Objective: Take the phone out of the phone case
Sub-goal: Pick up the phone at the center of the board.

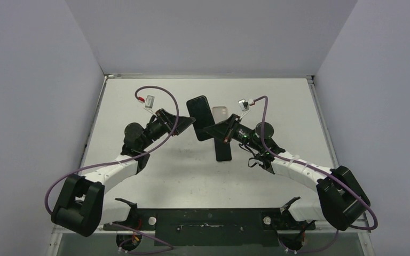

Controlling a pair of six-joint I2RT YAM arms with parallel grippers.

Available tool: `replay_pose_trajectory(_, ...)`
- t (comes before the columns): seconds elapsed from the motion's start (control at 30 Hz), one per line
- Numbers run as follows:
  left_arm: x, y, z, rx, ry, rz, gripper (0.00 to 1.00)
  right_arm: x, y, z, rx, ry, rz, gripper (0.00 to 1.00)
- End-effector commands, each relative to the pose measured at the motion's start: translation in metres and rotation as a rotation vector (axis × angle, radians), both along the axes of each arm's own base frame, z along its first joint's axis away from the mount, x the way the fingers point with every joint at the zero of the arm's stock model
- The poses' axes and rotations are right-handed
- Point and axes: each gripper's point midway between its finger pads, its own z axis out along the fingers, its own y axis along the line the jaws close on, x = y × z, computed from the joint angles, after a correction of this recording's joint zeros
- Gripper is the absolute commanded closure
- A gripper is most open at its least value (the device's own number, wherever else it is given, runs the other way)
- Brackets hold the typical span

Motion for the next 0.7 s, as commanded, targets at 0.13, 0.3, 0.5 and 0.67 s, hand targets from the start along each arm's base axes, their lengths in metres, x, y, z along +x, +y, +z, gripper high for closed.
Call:
replay_pose_trajectory(0.13, -0.005, -0.016, 0.056, -0.161, -0.106, -0.094, 0.21, -0.020, 0.001, 0.070, 0.181, -0.186, 0.094, 1.00)
replay_pose_trajectory(0.3, -0.006, -0.028, 0.062, -0.197, -0.101, -0.139, 0.32, -0.022, 0.004, 0.069, 0.183, -0.182, 0.109, 1.00)
replay_pose_trajectory(0.5, -0.005, -0.034, 0.066, -0.219, -0.098, -0.151, 0.44, -0.027, 0.008, 0.065, 0.168, -0.186, 0.144, 1.00)
replay_pose_trajectory(0.67, -0.008, -0.033, 0.072, -0.250, -0.105, -0.166, 0.70, -0.028, 0.008, 0.059, 0.168, -0.176, 0.148, 1.00)
